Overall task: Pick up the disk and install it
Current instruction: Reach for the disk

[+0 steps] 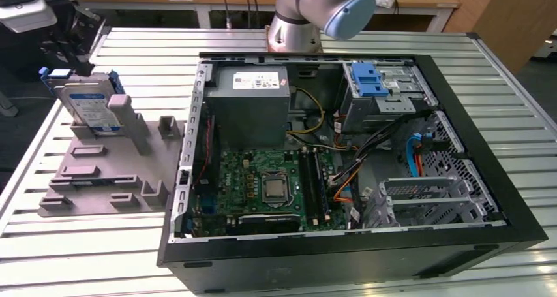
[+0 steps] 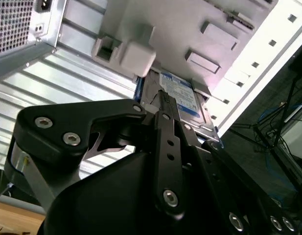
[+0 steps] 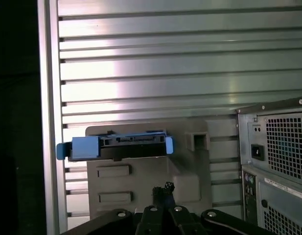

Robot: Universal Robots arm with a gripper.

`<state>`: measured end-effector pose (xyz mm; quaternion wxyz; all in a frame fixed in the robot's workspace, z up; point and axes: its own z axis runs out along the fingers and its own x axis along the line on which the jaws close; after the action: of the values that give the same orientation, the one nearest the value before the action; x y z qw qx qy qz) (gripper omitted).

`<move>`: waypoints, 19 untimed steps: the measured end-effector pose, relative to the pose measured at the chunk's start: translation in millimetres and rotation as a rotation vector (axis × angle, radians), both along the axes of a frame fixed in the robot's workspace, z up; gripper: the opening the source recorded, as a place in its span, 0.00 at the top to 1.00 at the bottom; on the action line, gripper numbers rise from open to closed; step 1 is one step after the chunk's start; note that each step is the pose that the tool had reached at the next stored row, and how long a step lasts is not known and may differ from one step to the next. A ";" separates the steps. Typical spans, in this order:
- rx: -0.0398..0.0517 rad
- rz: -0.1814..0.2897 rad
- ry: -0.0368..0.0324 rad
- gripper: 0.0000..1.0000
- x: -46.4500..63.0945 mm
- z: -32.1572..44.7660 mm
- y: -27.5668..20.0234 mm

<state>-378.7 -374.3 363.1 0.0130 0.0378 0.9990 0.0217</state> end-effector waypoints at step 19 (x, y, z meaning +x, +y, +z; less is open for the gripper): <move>0.0000 0.000 0.0005 0.89 -58.7 -11.2 26.6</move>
<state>-437.5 -347.8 351.9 0.0128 0.0378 0.9990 0.0217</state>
